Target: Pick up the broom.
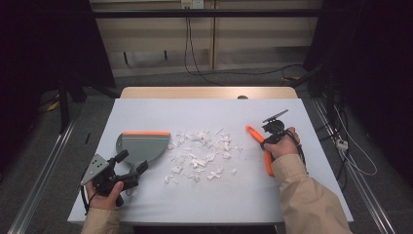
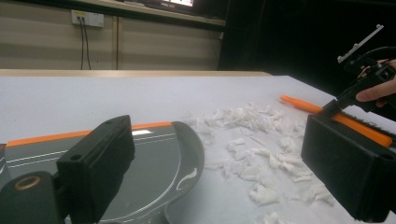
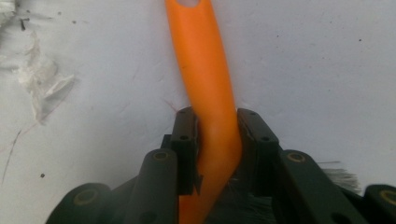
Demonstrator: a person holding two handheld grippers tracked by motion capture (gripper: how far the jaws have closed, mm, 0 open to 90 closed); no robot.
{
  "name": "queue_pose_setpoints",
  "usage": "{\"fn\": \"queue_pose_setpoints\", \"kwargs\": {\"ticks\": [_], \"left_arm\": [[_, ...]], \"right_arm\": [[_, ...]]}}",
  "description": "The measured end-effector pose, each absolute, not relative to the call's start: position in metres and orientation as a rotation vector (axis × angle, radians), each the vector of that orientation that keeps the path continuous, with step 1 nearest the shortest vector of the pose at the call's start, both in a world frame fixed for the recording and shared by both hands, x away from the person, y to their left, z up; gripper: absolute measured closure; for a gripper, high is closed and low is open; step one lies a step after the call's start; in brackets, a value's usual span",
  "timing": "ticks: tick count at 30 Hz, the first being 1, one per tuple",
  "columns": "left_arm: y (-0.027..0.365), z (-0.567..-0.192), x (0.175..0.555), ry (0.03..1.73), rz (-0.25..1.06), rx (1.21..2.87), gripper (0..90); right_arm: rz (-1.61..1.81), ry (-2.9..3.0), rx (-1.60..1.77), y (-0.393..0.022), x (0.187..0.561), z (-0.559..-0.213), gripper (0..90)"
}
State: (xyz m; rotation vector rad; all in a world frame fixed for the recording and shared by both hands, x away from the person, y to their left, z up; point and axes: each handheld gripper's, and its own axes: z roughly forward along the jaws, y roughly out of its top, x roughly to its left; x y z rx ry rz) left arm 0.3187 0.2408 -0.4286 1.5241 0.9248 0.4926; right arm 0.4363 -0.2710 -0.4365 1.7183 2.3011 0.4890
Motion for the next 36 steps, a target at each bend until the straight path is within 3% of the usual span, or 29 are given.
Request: {"fn": "queue_pose_setpoints", "kwargs": {"ticks": [14, 27, 36], "left_arm": [[0.239, -0.426, 0.318, 0.922, 0.500, 1.515, 9.4], [0.227, -0.418, 0.315, 0.896, 0.489, 1.530, 9.3], [0.205, -0.410, 0.314, 0.850, 0.447, 1.555, 9.3]], "right_arm": [[0.595, 2.280, 1.676, -0.277, 0.434, -0.424, 71.0], [1.035, 2.008, 1.517, -0.295, 0.387, -0.399, 71.2], [1.251, 1.841, 1.448, -0.308, 0.363, -0.399, 71.2]]}}
